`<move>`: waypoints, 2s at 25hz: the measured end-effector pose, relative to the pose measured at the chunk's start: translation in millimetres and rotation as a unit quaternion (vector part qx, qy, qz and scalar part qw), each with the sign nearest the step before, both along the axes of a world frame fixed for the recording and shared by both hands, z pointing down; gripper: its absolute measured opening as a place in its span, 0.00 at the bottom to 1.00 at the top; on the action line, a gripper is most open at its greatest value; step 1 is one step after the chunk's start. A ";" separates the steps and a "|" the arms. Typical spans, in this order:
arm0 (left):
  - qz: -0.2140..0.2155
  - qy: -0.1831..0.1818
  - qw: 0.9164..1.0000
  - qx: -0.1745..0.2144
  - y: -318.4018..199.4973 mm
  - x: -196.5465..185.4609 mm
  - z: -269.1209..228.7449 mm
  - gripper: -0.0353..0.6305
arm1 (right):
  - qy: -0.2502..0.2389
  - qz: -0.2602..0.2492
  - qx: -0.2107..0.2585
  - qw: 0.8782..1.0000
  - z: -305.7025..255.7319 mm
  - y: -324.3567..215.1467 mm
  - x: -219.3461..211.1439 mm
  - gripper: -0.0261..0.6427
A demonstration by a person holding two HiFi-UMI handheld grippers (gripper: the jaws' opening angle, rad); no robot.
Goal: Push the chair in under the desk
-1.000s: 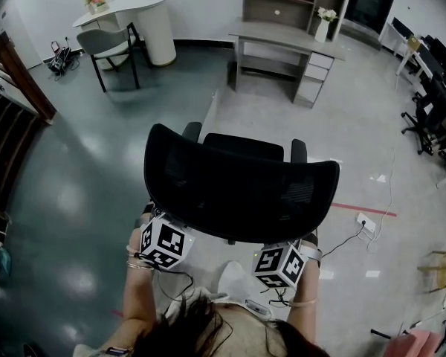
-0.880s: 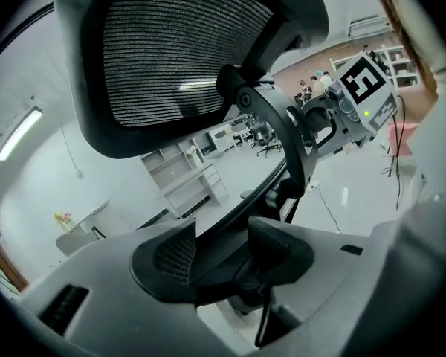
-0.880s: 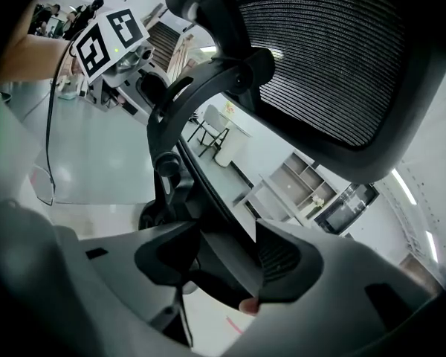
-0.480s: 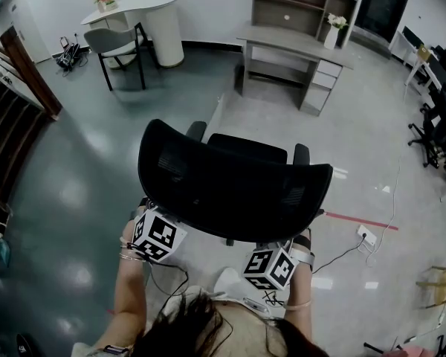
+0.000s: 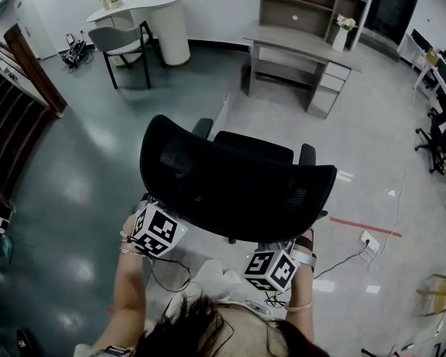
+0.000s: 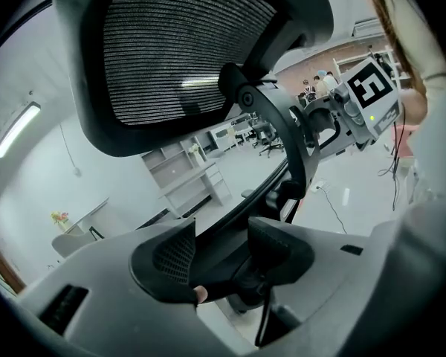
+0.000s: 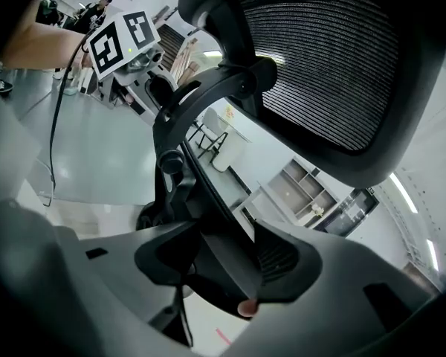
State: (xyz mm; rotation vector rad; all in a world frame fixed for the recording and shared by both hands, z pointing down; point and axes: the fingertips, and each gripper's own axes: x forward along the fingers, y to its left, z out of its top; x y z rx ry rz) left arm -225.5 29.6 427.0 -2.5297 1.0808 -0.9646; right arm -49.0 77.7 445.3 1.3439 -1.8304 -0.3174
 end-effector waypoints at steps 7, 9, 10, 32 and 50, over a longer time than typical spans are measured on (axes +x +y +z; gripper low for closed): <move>0.009 0.001 1.000 0.004 -14.6 6.7 1.3 0.38 | -0.004 0.008 -0.005 1.000 1.6 -14.0 6.2 0.38; 0.012 0.006 1.000 0.005 -18.7 9.4 1.3 0.38 | -0.009 0.009 -0.010 1.000 1.8 -17.6 8.7 0.38; 0.014 0.007 1.000 0.006 -20.6 9.7 1.2 0.38 | -0.010 0.008 -0.012 1.000 1.6 -19.4 9.0 0.38; 0.038 0.018 0.999 0.012 -37.7 14.7 -3.3 0.38 | -0.017 0.022 -0.020 0.999 -1.8 -35.2 12.3 0.38; 0.061 0.022 0.997 0.032 -72.3 24.4 -2.5 0.38 | -0.017 0.041 -0.025 0.999 0.1 -66.8 22.7 0.38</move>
